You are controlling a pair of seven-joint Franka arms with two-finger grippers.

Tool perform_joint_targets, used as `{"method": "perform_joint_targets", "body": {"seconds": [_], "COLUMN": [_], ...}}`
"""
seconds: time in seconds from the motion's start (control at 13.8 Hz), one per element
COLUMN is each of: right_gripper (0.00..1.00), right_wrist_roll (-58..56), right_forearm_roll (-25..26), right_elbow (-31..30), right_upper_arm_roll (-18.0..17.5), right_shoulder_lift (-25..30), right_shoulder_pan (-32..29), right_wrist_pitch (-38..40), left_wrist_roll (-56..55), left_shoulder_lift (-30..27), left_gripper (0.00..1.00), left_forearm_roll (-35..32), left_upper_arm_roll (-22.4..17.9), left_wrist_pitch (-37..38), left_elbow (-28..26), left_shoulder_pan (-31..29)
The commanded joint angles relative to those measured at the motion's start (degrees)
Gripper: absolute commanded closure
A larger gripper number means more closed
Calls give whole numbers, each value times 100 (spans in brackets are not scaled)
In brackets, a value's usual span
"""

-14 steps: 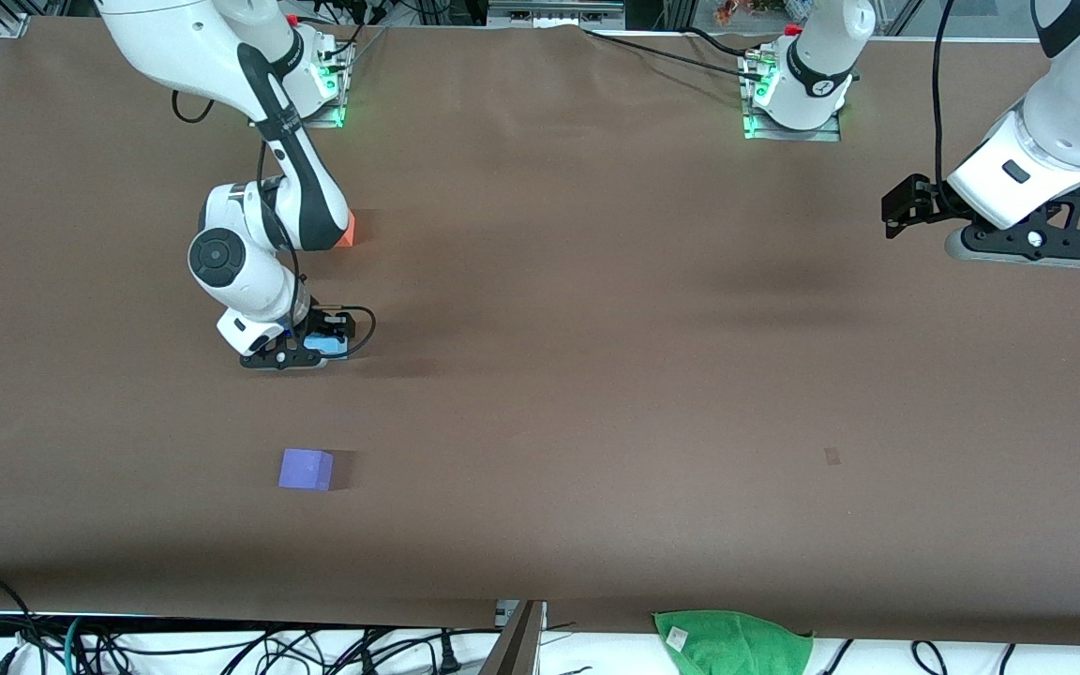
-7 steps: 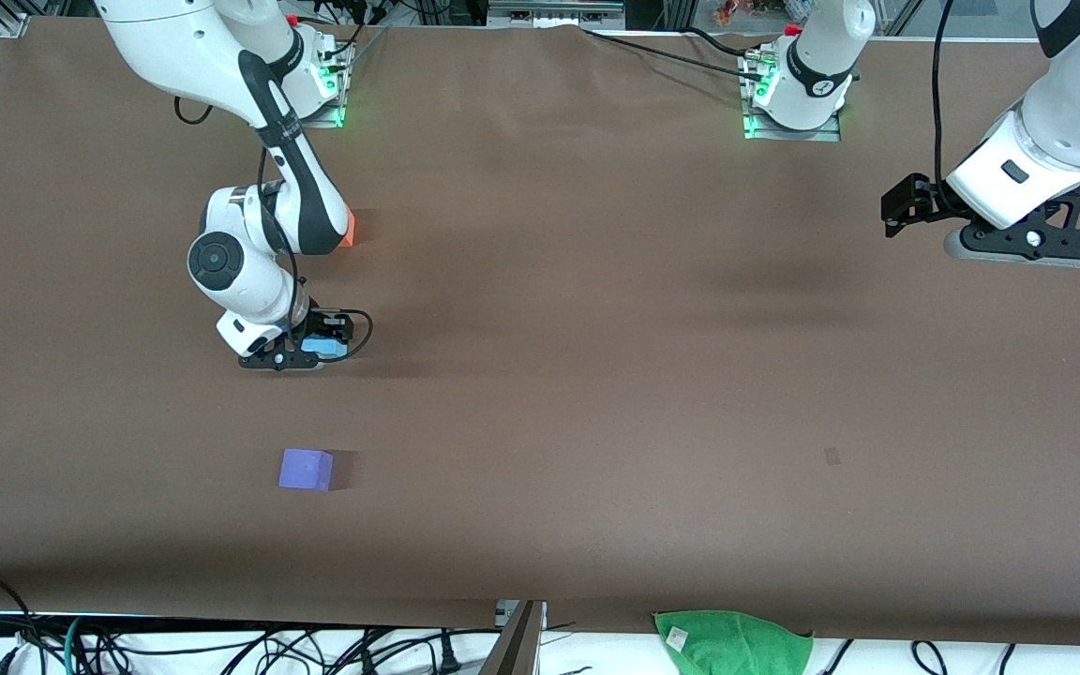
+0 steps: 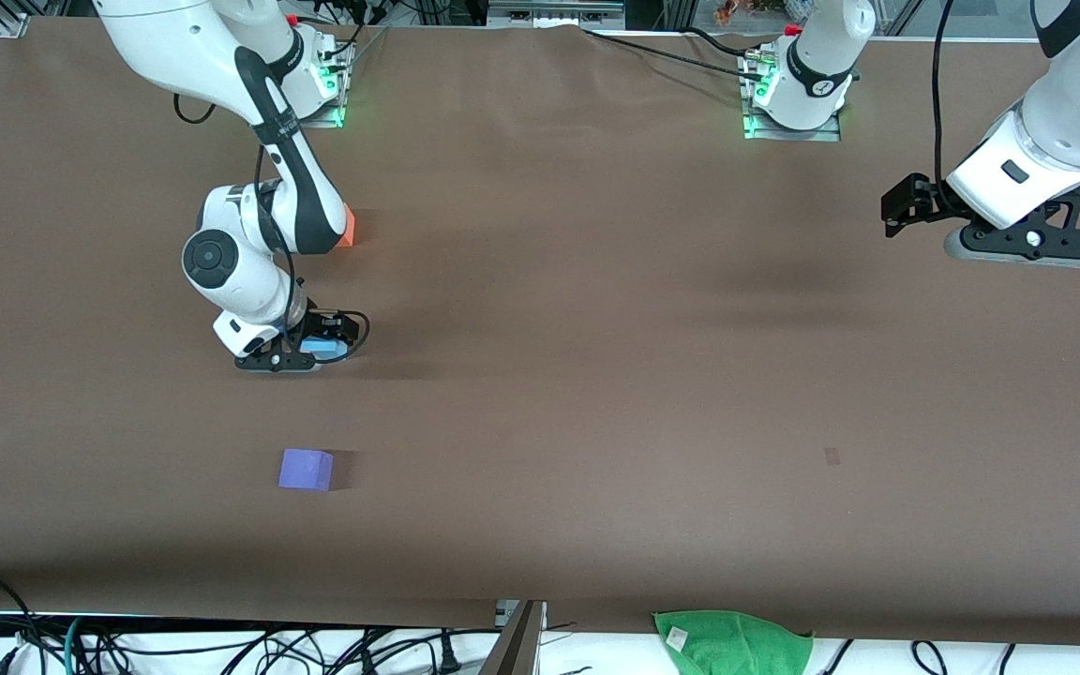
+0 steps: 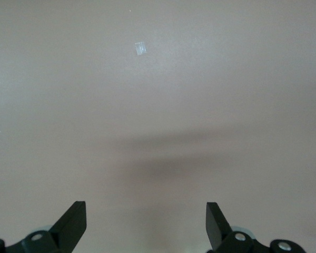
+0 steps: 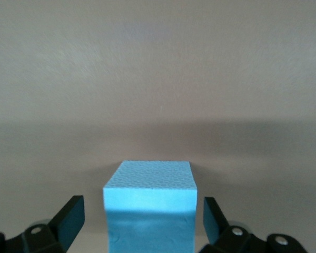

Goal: Place blue block between orange and purple blocks

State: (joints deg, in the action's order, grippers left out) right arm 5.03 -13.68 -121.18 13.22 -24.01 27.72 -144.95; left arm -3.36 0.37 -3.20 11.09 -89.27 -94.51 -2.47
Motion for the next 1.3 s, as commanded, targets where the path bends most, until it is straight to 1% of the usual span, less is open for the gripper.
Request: {"method": "perform_joint_targets", "body": {"seconds": [0.0, 0.22, 0.36, 0.51, 0.58, 0.72, 0.8, 0.94, 1.23], "right_gripper": [0, 0, 0, 0, 0, 0, 0, 0, 0], "right_wrist_roll": [-45, -46, -72, -125, -151, -116, -125, -239, -459], "right_forearm_roll": [-126, -48, 119, 741, 961, 1016, 1025, 1034, 1393], "right_elbow": [-99, -38, 285, 943, 1390, 2392, 2728, 2880, 2950], "right_upper_arm_roll": [49, 101, 250, 417, 453, 479, 558, 681, 708], "right_shoulder_lift": [729, 1502, 1873, 2102, 2155, 2147, 2155, 2260, 2445], "right_shoulder_pan": [-30, -21, -30, -30, -30, -30, -30, -30, -30], "right_wrist_pitch": [536, 1362, 2003, 2863, 3433, 4734, 5175, 5521, 5609], "left_wrist_roll": [-15, -15, -15, -15, -15, -15, -15, -15, -15], "left_shoulder_lift": [-54, -54, -54, -54, -54, -54, -54, -54, -46], "left_gripper": [0, 0, 0, 0, 0, 0, 0, 0, 0], "left_forearm_roll": [109, 101, 101, 101, 101, 101, 101, 101, 101], "left_upper_arm_roll": [7, 7, 7, 7, 7, 7, 7, 7, 7], "left_wrist_pitch": [102, 102, 102, 102, 102, 102, 102, 102, 102], "left_elbow": [46, 46, 46, 46, 46, 46, 46, 46, 46], "left_shoulder_pan": [-25, -25, -25, -25, -25, -25, -25, -25, -25]}}
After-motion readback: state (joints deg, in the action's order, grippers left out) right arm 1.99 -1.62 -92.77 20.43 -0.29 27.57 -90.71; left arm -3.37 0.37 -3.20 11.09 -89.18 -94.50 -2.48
